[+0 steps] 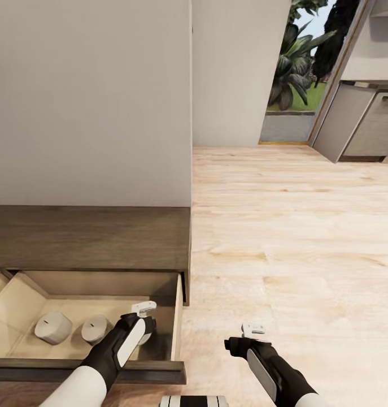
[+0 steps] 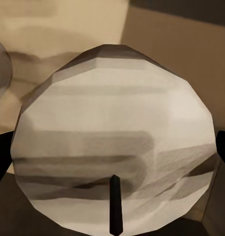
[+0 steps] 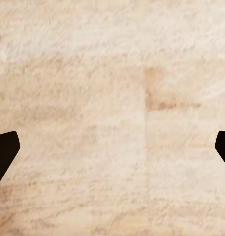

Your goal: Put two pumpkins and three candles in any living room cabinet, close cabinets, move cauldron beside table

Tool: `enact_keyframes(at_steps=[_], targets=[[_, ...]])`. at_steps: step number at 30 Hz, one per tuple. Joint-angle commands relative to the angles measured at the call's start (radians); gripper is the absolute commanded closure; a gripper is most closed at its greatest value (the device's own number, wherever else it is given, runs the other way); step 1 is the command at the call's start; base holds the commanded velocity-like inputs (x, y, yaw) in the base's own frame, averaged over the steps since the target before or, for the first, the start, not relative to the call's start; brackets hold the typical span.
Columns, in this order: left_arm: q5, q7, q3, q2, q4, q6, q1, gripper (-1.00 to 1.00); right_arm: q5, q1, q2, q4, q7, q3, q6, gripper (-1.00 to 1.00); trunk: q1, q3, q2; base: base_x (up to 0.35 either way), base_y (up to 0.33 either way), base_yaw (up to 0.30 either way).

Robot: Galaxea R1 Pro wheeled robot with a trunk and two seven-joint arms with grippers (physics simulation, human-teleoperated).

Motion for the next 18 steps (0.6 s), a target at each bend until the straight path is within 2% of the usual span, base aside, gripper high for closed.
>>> enact_keyframes(at_steps=[1,5,10,18], targets=[[0.01,0.01,-0.004,0.001,-0.001,0.002,0.0,1.0,-0.01,-0.001,-0.001,-0.002,-0.01,0.005,0.003,-1.0,0.0,-0.001,0.0,0.0,0.0,0.0],[0.011,0.01,-0.003,0.002,-0.014,0.002,0.0,1.0,-0.01,-0.001,-0.002,-0.002,-0.01,0.005,0.003,-1.0,0.0,-0.001,0.0,0.0,0.0,0.0],[0.013,0.009,-0.001,0.004,-0.029,0.003,0.0,1.0,-0.01,0.0,-0.002,-0.002,-0.01,0.005,0.003,-1.0,0.019,-0.016,-0.035,0.0,0.0,0.0],[0.015,0.008,-0.001,0.004,-0.029,0.003,0.0,1.0,-0.01,0.0,-0.002,-0.002,-0.01,0.004,0.003,-1.0,0.023,-0.047,-0.037,0.0,0.0,0.0]])
